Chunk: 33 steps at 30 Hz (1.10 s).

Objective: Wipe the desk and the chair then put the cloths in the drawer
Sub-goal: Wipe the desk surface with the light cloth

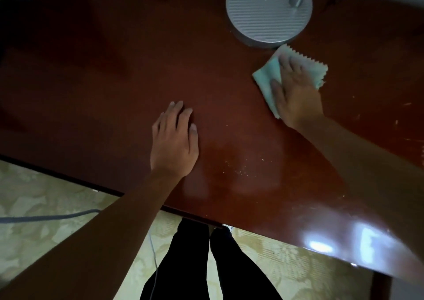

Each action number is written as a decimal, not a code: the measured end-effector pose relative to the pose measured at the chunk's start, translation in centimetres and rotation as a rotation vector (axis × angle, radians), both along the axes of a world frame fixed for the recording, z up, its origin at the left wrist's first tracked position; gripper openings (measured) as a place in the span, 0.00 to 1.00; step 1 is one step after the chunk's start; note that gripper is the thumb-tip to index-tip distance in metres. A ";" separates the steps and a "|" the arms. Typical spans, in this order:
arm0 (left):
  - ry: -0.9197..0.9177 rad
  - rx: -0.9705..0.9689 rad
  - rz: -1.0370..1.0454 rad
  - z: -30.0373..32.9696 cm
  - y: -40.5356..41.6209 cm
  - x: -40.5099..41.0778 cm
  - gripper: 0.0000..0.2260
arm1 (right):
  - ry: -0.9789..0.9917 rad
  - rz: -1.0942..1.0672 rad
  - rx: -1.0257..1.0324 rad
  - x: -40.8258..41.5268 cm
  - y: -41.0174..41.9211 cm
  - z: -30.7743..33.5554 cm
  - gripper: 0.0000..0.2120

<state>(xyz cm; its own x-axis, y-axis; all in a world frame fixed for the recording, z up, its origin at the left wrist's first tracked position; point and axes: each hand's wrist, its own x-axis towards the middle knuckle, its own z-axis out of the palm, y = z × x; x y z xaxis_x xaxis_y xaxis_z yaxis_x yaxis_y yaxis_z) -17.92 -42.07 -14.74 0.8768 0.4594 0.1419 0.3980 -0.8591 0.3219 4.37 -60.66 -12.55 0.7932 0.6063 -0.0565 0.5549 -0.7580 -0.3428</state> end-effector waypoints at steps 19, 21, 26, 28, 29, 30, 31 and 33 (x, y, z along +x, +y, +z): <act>0.015 -0.009 0.019 0.1 0.1 0.1 0.17 | -0.112 0.086 -0.047 -5.2 2.3 -1.0 0.26; 0.011 -0.010 0.013 0.1 0.2 0.1 0.18 | -0.119 0.152 -0.022 -9.5 1.4 -0.9 0.25; -0.010 0.019 -0.028 0.1 0.2 0.0 0.18 | -0.129 0.325 -0.011 -14.5 -1.3 -0.6 0.24; -0.014 0.030 -0.049 0.1 0.2 -0.2 0.19 | -0.164 0.236 -0.027 -11.6 -0.8 -0.5 0.24; -0.019 0.029 -0.057 0.2 0.2 -0.3 0.19 | -0.150 0.148 -0.039 -9.7 -0.4 -0.4 0.24; -0.023 0.025 -0.070 0.3 0.2 -0.2 0.19 | -0.137 0.084 -0.041 -8.1 0.1 -0.4 0.24; -0.023 0.016 -0.093 0.4 0.1 -0.5 0.19 | -0.109 0.049 -0.049 -7.6 0.5 -0.4 0.24; -0.023 -0.014 -0.176 0.6 -0.3 -1.1 0.19 | -0.078 0.039 -0.044 -9.8 1.1 -0.3 0.24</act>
